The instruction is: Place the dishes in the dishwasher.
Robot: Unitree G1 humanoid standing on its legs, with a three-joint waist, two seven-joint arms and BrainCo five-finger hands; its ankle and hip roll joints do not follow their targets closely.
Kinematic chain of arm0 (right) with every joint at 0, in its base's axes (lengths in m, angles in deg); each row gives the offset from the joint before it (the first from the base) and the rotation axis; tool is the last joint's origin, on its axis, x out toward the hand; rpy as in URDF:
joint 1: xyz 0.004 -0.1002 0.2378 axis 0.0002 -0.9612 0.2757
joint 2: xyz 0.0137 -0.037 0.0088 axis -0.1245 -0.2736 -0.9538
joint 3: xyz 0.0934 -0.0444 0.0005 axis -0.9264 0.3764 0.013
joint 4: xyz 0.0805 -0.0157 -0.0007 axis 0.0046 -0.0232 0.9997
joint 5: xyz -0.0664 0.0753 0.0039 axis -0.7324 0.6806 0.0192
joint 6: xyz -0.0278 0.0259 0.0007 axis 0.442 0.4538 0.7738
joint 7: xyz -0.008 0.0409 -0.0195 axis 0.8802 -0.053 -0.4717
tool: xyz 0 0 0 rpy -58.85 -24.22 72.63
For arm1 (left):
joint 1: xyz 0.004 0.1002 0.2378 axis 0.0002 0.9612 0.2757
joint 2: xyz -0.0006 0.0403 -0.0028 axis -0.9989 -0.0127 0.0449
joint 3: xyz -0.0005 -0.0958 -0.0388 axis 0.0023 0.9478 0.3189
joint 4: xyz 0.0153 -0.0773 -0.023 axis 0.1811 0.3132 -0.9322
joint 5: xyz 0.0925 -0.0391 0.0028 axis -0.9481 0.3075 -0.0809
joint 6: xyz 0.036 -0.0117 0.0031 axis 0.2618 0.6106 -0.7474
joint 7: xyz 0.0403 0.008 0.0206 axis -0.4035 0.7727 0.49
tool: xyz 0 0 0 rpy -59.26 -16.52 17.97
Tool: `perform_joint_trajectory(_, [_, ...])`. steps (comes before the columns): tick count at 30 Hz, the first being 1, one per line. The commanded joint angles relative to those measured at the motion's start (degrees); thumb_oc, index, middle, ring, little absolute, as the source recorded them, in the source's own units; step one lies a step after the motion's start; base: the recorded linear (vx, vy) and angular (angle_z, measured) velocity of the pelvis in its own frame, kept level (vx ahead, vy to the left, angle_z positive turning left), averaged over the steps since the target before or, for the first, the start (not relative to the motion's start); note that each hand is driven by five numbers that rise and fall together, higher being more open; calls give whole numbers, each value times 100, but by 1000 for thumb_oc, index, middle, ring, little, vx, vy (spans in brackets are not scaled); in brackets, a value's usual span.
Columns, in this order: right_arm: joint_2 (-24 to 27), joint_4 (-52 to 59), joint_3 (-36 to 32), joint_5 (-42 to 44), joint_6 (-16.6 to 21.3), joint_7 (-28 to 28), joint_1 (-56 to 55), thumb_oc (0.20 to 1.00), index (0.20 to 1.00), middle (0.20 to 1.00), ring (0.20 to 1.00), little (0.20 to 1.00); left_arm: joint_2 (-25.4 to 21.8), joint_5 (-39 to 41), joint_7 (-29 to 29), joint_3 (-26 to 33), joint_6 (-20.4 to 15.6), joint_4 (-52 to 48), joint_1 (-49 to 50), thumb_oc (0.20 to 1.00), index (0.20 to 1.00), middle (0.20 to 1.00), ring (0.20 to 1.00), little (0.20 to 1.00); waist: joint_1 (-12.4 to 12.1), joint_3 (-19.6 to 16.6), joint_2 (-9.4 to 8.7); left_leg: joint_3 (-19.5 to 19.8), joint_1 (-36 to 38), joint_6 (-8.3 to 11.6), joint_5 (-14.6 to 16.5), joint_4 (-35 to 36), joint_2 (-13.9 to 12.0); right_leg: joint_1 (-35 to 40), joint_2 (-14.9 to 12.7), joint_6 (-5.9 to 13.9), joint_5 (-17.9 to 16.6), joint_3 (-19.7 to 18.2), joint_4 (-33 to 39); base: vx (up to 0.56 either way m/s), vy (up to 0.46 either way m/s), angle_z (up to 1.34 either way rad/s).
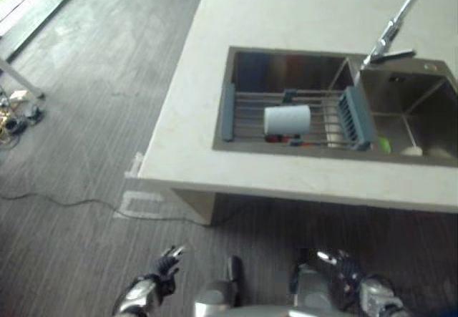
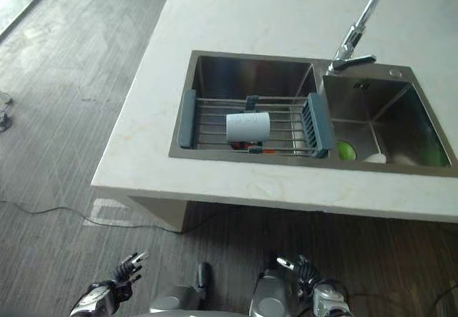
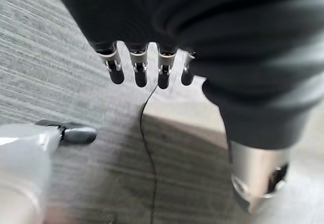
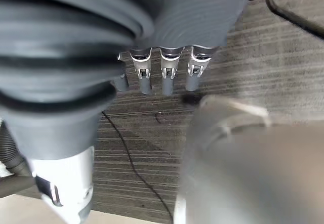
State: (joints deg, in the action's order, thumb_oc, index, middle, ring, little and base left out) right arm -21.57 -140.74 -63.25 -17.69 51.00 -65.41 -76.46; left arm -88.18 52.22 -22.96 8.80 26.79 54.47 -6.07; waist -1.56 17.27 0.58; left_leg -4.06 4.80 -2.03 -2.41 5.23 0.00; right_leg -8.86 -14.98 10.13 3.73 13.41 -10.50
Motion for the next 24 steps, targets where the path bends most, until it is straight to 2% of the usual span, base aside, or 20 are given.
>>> perform_joint_trajectory(1, [254,-228,-118,-182,-51,146,-78,1000,1000,1000,1000,1000,291,268,63,-33,-76,-26,198,1000,1000,1000,1000,1000,15,-285,112,91,-163,272,655,-482,-298,785,594,-261,19,115,327,129,-171,19])
perform_joint_trajectory(3, [302,-286,-205,-122,-131,183,-153,1000,1000,1000,1000,1000,374,185,149,-34,-132,-23,257,1000,1000,1000,1000,1000,32,-353,94,55,-148,368,629,-488,-361,971,647,-313,5,129,589,72,-76,15])
perform_joint_trajectory(5, [370,-323,-327,-70,-213,161,-177,1000,1000,1000,1000,1000,415,439,328,-5,-169,-81,288,1000,1000,1000,1000,1000,35,-368,129,32,-159,466,539,-417,-445,1108,661,-348,-57,178,852,4,-13,5])
perform_joint_trajectory(8, [376,-337,-401,3,-188,162,-231,1000,1000,1000,1000,1000,402,694,489,176,-220,-83,295,1000,1000,1000,1000,1000,32,-402,154,21,-119,507,512,-346,-461,1193,650,-340,-89,243,959,0,0,0])
perform_joint_trajectory(11, [411,-329,-458,8,-144,127,-309,1000,1000,1000,1000,1000,359,1763,755,553,-440,-101,351,1000,1000,1000,1000,1000,49,-446,189,51,-50,531,523,-298,-443,1292,629,-353,-62,251,1012,39,65,4])
perform_joint_trajectory(13, [428,-310,-497,31,-157,120,-360,1000,1000,1000,1000,1000,282,2349,929,931,-690,-133,419,1000,1000,1000,1000,1000,49,-468,199,49,-8,551,530,-282,-436,1354,600,-341,-52,289,1044,41,70,3])
perform_joint_trajectory(15, [503,-321,-597,30,-195,91,-418,1000,1000,1000,1000,1000,23,2798,1336,1507,-1177,-250,485,1000,1000,1000,1000,1000,39,-513,224,49,18,569,534,-265,-425,1407,563,-320,-39,312,1082,46,73,-2])
perform_joint_trajectory(16, [519,-315,-603,31,-221,91,-424,1000,1000,1000,1000,1000,-56,2591,1565,1610,-1336,-277,504,1000,1000,1000,1000,1000,41,-521,229,44,21,569,534,-266,-424,1415,557,-317,-37,312,1088,41,72,-1])
perform_joint_trajectory(17, [582,-310,-615,102,-281,81,-450,1000,1000,1000,1000,1000,-391,675,2877,1789,-1767,-432,565,1000,1000,1000,1000,1000,32,-529,255,29,31,568,527,-278,-434,1419,546,-318,-29,300,1073,29,60,-1])
perform_joint_trajectory(19, [667,-353,-667,216,-265,4,-524,1000,1000,1000,1000,1000,-1071,-1243,4171,1904,-1506,-764,622,1000,1000,1000,1000,1000,3,-530,292,15,19,544,528,-295,-441,1414,541,-313,-19,280,1062,21,56,-3])
perform_joint_trajectory(20, [690,-371,-666,295,-231,-14,-562,1000,1000,1000,1000,1000,-1405,-1499,4518,1937,-1247,-984,618,1000,1000,1000,1000,1000,-6,-538,314,8,6,534,527,-289,-444,1406,542,-306,-13,272,1069,5,54,-1])
perform_joint_trajectory(21, [710,-377,-670,381,-217,-34,-612,1000,1000,1000,1000,1000,-1757,-1664,4840,2050,-1171,-1190,639,1000,1000,1000,1000,1000,-19,-537,342,2,12,519,532,-282,-442,1413,543,-299,-4,261,1074,-4,61,2])
perform_joint_trajectory(22, [733,-340,-691,504,-263,-35,-708,1000,1000,1000,1000,1000,-2521,-1936,5135,2435,-1038,-1559,723,1000,1000,1000,1000,1000,-45,-566,395,15,-12,497,527,-291,-443,1415,547,-284,-11,233,1099,0,50,-1])
perform_joint_trajectory(23, [725,-323,-713,530,-280,-33,-764,1000,1000,1000,1000,1000,-2969,-2169,5329,2671,-962,-1860,793,1000,1000,1000,1000,1000,-61,-583,421,21,-28,491,528,-297,-447,1413,549,-276,-21,228,1112,0,0,0])
perform_joint_trajectory(24, [703,-309,-731,544,-318,-12,-801,1000,1000,1000,1000,1000,-3611,-2291,5213,3059,-909,-2113,841,1000,1000,1000,1000,1000,-87,-586,454,13,10,493,546,-290,-457,1463,561,-264,-16,230,1134,24,-10,-5])
